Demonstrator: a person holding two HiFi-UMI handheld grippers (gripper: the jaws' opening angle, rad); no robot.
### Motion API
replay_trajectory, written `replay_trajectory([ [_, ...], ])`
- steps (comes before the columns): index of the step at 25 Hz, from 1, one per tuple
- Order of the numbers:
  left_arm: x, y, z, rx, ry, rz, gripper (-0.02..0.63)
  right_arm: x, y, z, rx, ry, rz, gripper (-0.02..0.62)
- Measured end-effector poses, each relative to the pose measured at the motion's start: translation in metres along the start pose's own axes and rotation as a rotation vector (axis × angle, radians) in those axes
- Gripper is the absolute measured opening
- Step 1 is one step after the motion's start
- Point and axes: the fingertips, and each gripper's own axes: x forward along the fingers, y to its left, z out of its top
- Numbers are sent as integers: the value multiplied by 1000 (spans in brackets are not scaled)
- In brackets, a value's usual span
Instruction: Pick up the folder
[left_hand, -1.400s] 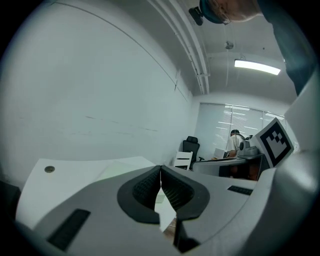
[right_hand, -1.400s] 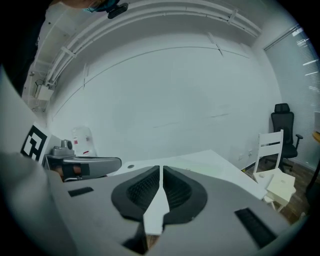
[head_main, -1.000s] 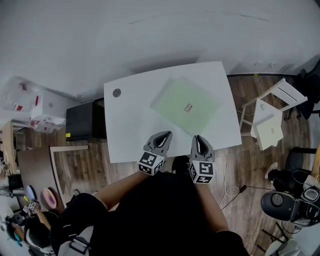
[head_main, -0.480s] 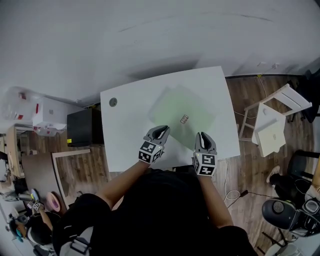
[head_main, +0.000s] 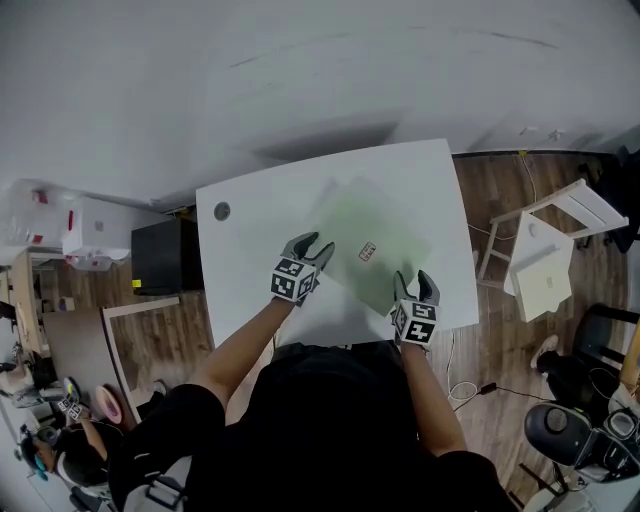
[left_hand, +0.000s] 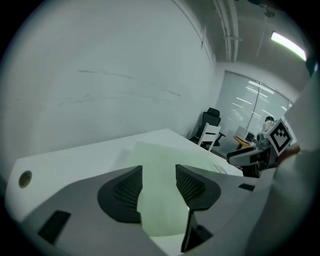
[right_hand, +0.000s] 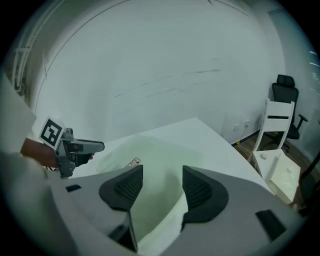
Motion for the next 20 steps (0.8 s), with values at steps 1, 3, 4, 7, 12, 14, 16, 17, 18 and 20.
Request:
replay_trajectory([
  [1,5,6,-4,-27,18,0,216,3,-3,-2,18,6,-5,238],
  [3,16,15,-12,-52,55,4,251,8,-10,-6,59,25,-16,252],
  [4,22,19,-15,-51,72,6,258,10,-14,-9,78,38,-22,255],
  [7,36,33,-21,-47,115,17,281,19,-19,-16,125,79,-31,269],
  [12,48,51,-20,-86,140,56,296,31,-29,-29,253,125,-17,285],
  [14,54,57,-21,-99,157,56,302,36,-34,-29,298,130,-8,287],
  [16,57,63,-24,-111,180,48,305,40,-35,-29,320,134,8,287],
  [17,58,64,-25,-113,191,43,307,42,-34,-29,324,139,16,287],
  [18,60,65,-26,-111,202,35,307,42,-33,-29,325,142,20,287],
  [20,63,65,-26,-108,219,14,310,43,-32,-28,321,146,22,287],
])
